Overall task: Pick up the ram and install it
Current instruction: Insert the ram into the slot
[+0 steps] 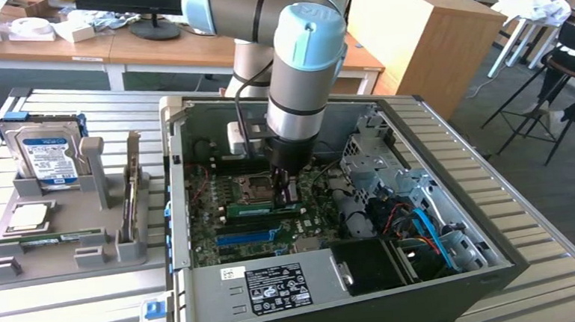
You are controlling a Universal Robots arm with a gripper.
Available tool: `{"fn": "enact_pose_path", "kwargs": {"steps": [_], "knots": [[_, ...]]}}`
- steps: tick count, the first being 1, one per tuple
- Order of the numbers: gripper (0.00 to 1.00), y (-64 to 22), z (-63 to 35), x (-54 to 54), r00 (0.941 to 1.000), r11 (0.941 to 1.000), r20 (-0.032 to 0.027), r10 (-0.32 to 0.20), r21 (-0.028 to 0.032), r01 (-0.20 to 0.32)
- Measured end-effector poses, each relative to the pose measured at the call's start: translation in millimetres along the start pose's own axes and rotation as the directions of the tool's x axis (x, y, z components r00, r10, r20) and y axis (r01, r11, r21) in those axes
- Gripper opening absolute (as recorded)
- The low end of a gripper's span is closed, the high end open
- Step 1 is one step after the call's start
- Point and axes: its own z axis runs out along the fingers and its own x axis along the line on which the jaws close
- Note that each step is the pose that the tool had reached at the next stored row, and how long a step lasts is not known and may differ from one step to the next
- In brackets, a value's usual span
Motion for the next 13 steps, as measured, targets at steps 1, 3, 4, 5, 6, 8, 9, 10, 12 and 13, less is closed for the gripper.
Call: {"fn": "enact_pose_path", "kwargs": {"steps": [1, 3, 4, 5, 6, 8, 9, 10, 12, 13], "knots": [[0.12, 0.0, 0.0, 0.0, 1.0, 1.0, 0.0, -0.001, -0.0007, 0.001], [0.12, -0.5, 0.1, 0.0, 1.0, 1.0, 0.0001, -0.004, -0.0042, 0.004], [0.12, -1.0, 0.1, -0.1, 1.0, 1.0, 0.0002, -0.004, -0.0076, 0.004], [0.12, -1.4, 0.1, -0.1, 1.0, 0.9999, 0.0, -0.004, -0.0112, 0.004], [0.12, -1.9, 0.1, -0.1, 1.0, 0.9999, -0.0002, -0.004, -0.0143, 0.004], [0.12, -2.5, 0.1, 0.0, 1.0, 0.9998, -0.0003, -0.005, -0.0187, 0.005], [0.12, -2.7, 0.1, 0.0, 1.0, 0.9998, -0.0003, -0.005, -0.0195, 0.005], [0.12, -2.7, 0.1, 0.0, 1.0, 0.9998, -0.0003, -0.005, -0.0196, 0.005], [0.12, -2.8, 0.1, -0.1, 1.0, 0.9998, -0.0003, -0.005, -0.0198, 0.005], [0.12, -3.0, 0.2, -0.1, 1.0, 0.9998, -0.0002, -0.005, -0.0197, 0.005]]}}
